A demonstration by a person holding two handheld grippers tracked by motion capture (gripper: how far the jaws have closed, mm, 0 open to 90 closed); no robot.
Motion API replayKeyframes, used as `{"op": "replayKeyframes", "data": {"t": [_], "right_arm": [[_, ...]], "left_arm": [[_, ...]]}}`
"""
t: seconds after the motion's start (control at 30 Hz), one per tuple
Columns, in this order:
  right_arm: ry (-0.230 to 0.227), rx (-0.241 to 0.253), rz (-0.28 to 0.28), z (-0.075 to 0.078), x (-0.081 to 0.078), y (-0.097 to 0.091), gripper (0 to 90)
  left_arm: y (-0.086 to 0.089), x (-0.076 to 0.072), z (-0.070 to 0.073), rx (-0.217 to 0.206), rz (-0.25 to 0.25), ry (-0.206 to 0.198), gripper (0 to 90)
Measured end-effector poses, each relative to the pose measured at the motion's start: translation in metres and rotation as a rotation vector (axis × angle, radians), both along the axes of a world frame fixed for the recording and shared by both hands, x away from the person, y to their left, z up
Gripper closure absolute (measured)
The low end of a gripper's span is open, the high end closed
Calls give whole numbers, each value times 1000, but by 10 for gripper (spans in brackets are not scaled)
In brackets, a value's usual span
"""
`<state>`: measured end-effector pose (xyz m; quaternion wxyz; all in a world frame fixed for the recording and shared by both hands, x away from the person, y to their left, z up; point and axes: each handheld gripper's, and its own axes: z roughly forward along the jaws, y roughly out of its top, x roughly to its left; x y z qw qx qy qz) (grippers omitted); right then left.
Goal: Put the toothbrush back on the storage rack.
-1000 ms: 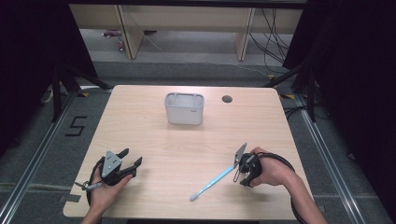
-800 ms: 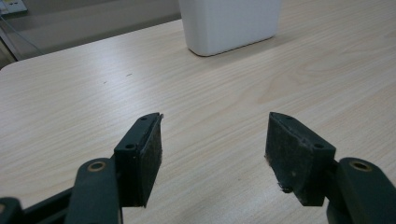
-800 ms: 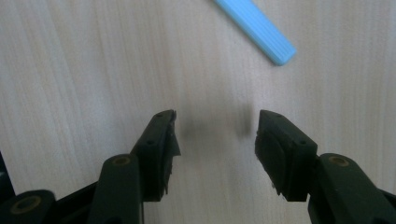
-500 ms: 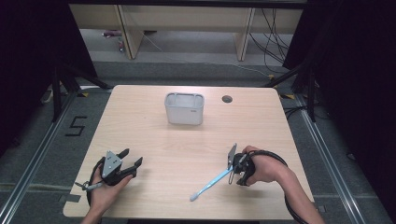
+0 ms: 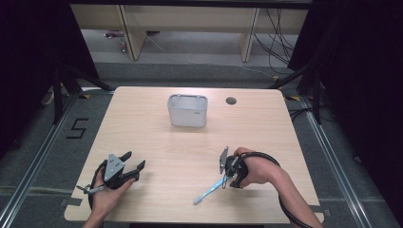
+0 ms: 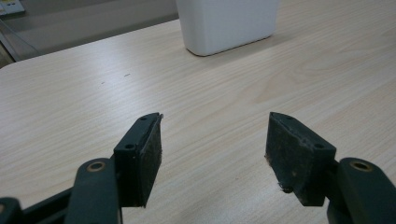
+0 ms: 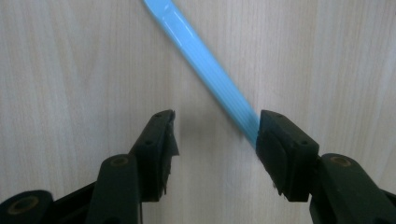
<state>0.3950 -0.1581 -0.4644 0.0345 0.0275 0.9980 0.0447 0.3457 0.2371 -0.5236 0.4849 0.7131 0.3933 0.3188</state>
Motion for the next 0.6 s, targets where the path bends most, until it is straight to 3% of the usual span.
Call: {"op": "replayKeyframes", "data": {"t": [0.07, 0.27, 0.33, 0.43, 0.47, 0.6], "right_arm": [[5, 7, 28, -1, 2, 3, 471], [8, 1, 36, -5, 1, 10, 470], [7, 3, 73, -6, 3, 13, 470], [3, -1, 76, -5, 3, 18, 469], [12, -9, 48, -4, 1, 19, 470], [7, -7, 64, -4, 2, 25, 472]], "left_arm": [[0, -1, 1, 4, 4, 7, 356], [0, 0, 0, 1, 0, 0, 356], [-1, 0, 0, 4, 2, 1, 356], [-1, -1, 0, 7, 3, 2, 356], [-1, -1, 0, 7, 3, 2, 356], [-1, 0, 0, 2, 1, 0, 356]]}}
